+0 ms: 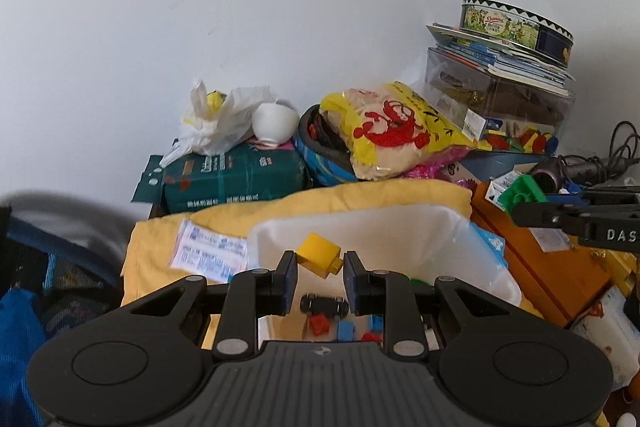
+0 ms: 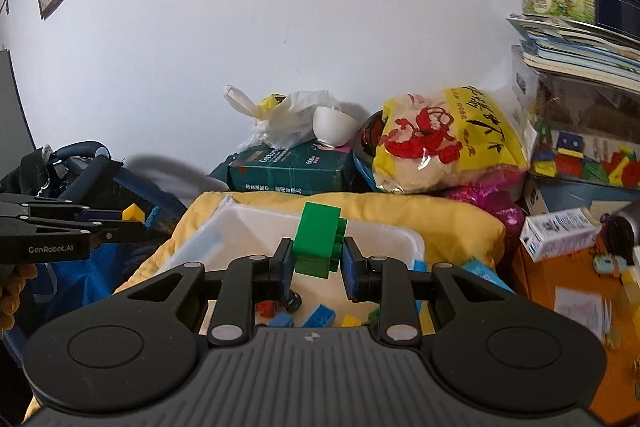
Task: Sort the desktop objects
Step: 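Carry the green brick into the clear bin and open the right tool, then move the right tool back and grasp the blue cube, then grasp the dark green car with the left tool while the right tool holds the blue cube, then carry the blue cube and green car into the clear bin and release both, then move both open tools back over the toy pile, then grasp the yellow cube with the right tool while the left tool grasps the black car, then carry the yellow cube and black car into the clear bin and release both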
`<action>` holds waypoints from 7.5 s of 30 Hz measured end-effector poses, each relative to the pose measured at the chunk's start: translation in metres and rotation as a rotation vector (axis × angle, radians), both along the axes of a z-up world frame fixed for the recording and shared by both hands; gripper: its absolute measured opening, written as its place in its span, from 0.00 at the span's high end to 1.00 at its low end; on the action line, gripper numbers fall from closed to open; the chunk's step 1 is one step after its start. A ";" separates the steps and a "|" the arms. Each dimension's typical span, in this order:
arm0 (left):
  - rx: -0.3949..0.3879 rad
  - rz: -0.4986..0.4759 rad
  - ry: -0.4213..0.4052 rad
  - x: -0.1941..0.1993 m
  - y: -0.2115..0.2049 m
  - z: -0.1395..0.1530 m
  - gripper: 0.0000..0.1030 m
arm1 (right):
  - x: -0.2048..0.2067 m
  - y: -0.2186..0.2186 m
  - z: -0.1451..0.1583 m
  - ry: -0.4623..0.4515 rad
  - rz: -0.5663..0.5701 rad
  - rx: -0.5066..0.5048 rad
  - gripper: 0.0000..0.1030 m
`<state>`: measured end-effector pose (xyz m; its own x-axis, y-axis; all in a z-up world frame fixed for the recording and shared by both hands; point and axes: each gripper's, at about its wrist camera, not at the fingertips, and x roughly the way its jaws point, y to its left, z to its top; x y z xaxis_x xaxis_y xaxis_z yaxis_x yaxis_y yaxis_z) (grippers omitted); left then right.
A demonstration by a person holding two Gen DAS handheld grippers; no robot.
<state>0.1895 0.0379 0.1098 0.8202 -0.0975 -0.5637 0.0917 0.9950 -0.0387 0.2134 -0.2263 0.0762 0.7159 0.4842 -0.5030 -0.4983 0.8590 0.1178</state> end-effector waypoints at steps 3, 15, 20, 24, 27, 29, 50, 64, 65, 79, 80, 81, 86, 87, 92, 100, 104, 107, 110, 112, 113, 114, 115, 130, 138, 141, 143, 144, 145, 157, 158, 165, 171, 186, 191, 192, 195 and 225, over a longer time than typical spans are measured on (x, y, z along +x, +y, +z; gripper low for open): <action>0.000 -0.001 0.009 0.013 -0.001 0.003 0.73 | 0.012 0.007 0.003 0.014 0.009 -0.013 0.73; 0.072 0.039 0.063 0.049 -0.007 -0.010 0.28 | 0.051 0.030 -0.015 0.100 0.013 -0.086 0.34; 0.089 0.052 0.088 0.037 0.001 -0.027 0.28 | 0.042 0.024 -0.024 0.097 0.007 -0.090 0.26; 0.046 0.073 0.088 0.014 0.011 -0.039 0.28 | 0.022 0.012 -0.033 0.090 0.013 -0.091 0.27; 0.018 0.082 0.075 -0.012 0.015 -0.050 0.28 | -0.003 0.002 -0.039 0.056 0.029 -0.077 0.27; 0.003 0.090 0.076 -0.030 0.017 -0.062 0.28 | -0.020 -0.003 -0.049 0.045 0.039 -0.073 0.27; -0.037 0.042 0.165 -0.109 -0.001 -0.135 0.28 | -0.042 0.024 -0.171 0.255 0.010 -0.156 0.66; -0.028 -0.085 0.229 -0.082 -0.091 -0.183 0.29 | -0.081 -0.048 -0.140 0.213 -0.076 -0.090 0.66; -0.029 -0.080 0.228 -0.080 -0.094 -0.185 0.30 | -0.083 -0.052 -0.140 0.214 -0.083 -0.089 0.66; 0.051 -0.067 0.220 -0.058 -0.090 -0.200 0.75 | -0.095 -0.063 -0.148 0.241 -0.096 -0.069 0.66; 0.042 -0.078 0.213 -0.057 -0.091 -0.198 0.80 | -0.096 -0.062 -0.147 0.239 -0.092 -0.070 0.66; 0.041 -0.078 0.196 -0.058 -0.091 -0.195 0.80 | -0.096 -0.061 -0.147 0.238 -0.088 -0.070 0.66; 0.023 -0.077 0.150 -0.067 -0.082 -0.179 0.80 | -0.098 -0.056 -0.144 0.235 -0.083 -0.062 0.66; 0.016 -0.075 0.144 -0.070 -0.079 -0.175 0.80 | -0.099 -0.054 -0.143 0.233 -0.082 -0.060 0.66; -0.003 -0.064 0.112 -0.091 -0.058 -0.142 0.80 | -0.104 -0.047 -0.134 0.206 -0.074 -0.040 0.66; -0.037 -0.013 0.073 -0.112 -0.025 -0.096 0.80 | -0.107 -0.032 -0.110 0.154 -0.068 0.017 0.66; -0.063 0.014 0.043 -0.108 -0.011 -0.072 0.80 | -0.101 -0.024 -0.093 0.120 -0.050 0.039 0.66; -0.073 0.023 0.013 -0.099 -0.003 -0.057 0.80 | -0.091 -0.020 -0.076 0.085 -0.041 0.054 0.66; -0.078 0.020 -0.009 -0.084 0.003 -0.041 0.80 | -0.078 -0.018 -0.056 0.048 -0.036 0.069 0.66; -0.086 0.025 -0.018 -0.074 0.005 -0.033 0.80 | -0.066 -0.016 -0.044 0.024 -0.030 0.068 0.66; -0.089 0.025 -0.021 -0.069 0.006 -0.029 0.80 | -0.059 -0.015 -0.037 0.017 -0.027 0.070 0.66; -0.090 0.025 -0.022 -0.063 0.007 -0.024 0.80 | -0.053 -0.015 -0.033 0.012 -0.025 0.074 0.66; -0.093 0.028 -0.024 -0.057 0.008 -0.020 0.80 | -0.047 -0.014 -0.028 0.008 -0.023 0.077 0.66; -0.094 0.027 0.003 0.016 0.008 0.000 0.80 | 0.017 0.011 -0.001 0.020 0.009 -0.005 0.66; -0.038 0.020 0.037 0.039 0.001 -0.009 0.80 | 0.042 0.020 -0.020 0.086 -0.004 -0.050 0.66; -0.018 0.015 0.079 0.047 -0.003 -0.015 0.57 | 0.051 0.021 -0.024 0.111 -0.020 -0.048 0.64; -0.008 0.051 0.105 0.050 -0.001 -0.022 0.38 | 0.056 0.022 -0.028 0.126 -0.033 -0.060 0.48; -0.004 0.064 0.110 0.049 0.001 -0.025 0.38 | 0.057 0.021 -0.030 0.134 -0.045 -0.060 0.37; -0.006 0.068 0.114 0.047 0.003 -0.028 0.38 | 0.057 0.020 -0.032 0.135 -0.049 -0.053 0.39; -0.028 0.105 0.066 -0.038 0.020 -0.072 0.38 | -0.019 -0.015 -0.062 0.103 -0.056 -0.031 0.39; -0.031 0.107 0.068 -0.045 0.020 -0.078 0.38 | -0.030 -0.016 -0.071 0.108 -0.059 -0.040 0.39; -0.033 0.113 0.153 -0.082 0.013 -0.123 0.38 | -0.054 -0.003 -0.145 0.265 -0.067 -0.119 0.43; -0.019 0.076 0.159 -0.099 0.002 -0.134 0.38 | -0.048 0.009 -0.176 0.345 -0.069 -0.119 0.63; -0.068 -0.023 0.236 -0.072 -0.091 -0.183 0.38 | -0.088 -0.040 -0.147 0.217 -0.098 -0.098 0.64; -0.078 -0.019 0.258 -0.054 -0.110 -0.197 0.38 | -0.102 -0.063 -0.143 0.220 -0.129 -0.102 0.64; -0.082 -0.011 0.266 -0.050 -0.112 -0.200 0.38 | -0.104 -0.067 -0.143 0.222 -0.135 -0.103 0.64; -0.060 -0.019 0.259 -0.043 -0.119 -0.205 0.48 | -0.107 -0.079 -0.145 0.230 -0.155 -0.104 0.64; -0.014 0.018 -0.017 -0.088 -0.017 -0.047 0.67 | -0.077 -0.009 -0.060 0.030 0.008 0.007 0.64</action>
